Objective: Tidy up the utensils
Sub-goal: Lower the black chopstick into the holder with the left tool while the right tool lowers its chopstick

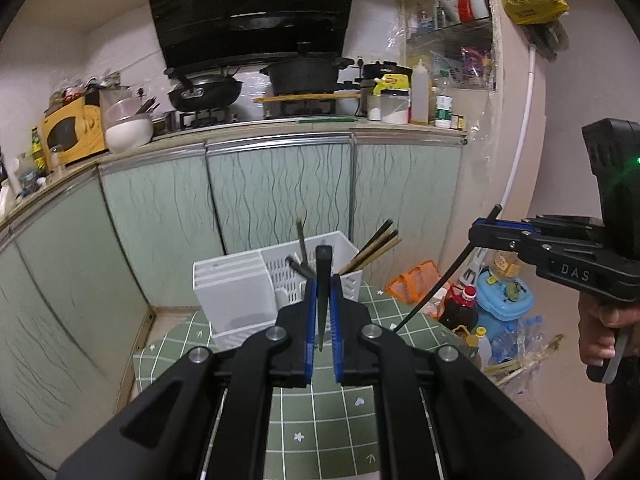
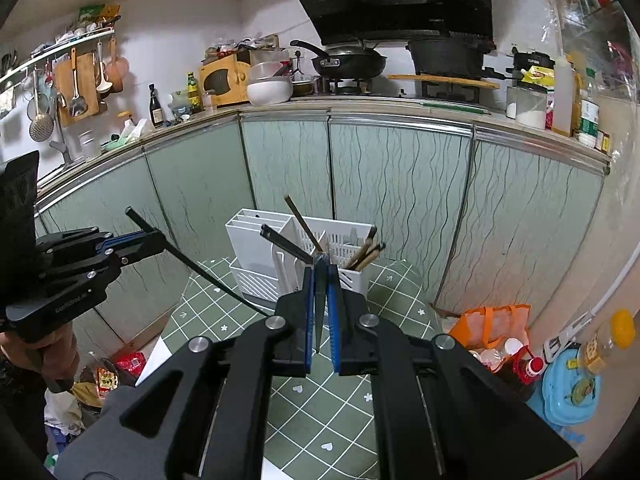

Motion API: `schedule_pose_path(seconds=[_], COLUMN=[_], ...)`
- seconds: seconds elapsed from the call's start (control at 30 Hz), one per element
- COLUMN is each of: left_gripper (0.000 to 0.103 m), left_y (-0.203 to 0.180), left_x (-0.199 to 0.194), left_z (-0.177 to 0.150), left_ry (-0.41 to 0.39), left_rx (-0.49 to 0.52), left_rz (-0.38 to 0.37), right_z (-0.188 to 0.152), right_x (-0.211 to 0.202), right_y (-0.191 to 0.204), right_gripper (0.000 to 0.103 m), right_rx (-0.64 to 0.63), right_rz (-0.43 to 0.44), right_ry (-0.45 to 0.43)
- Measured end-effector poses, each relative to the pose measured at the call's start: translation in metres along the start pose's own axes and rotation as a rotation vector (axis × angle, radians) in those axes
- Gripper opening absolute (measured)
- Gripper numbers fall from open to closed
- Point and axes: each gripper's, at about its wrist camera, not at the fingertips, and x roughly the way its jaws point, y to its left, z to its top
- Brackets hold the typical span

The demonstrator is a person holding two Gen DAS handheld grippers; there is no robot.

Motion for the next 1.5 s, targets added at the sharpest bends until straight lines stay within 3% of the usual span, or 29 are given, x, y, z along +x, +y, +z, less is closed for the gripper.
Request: schedule_pose_path(seconds=[0.57,0.9,1.23,1.5], left_gripper=[0.008,0.008,0.008,0.008], left_y=[0.019,0.017,0.015,0.023], left_x=[0.024,0.049,0.102,0.145], left_z=[0.067,0.098,0.102,0.085], left_ry=[0.045,0.035,0.06,0.117], left_rx=[-0.023,0.025,0.057,0.038], left_rz=[-0.102,-0.102,-0.091,-0.089], right_z=[0.074,0.105,0.12,0.105], right_x=[0.0,0.023,0.076,0.126], right_y=[-0.015,-0.032,-0.053,-0.07], right_gripper=[0.006,0.006,0.006,0.006], right_rx=[-0.016,-0.014,0.015,0.031], right_rz=[0.03,0.018,0.038,0.035], right_ry=[-0.024,-0.037,-0.02,0.04])
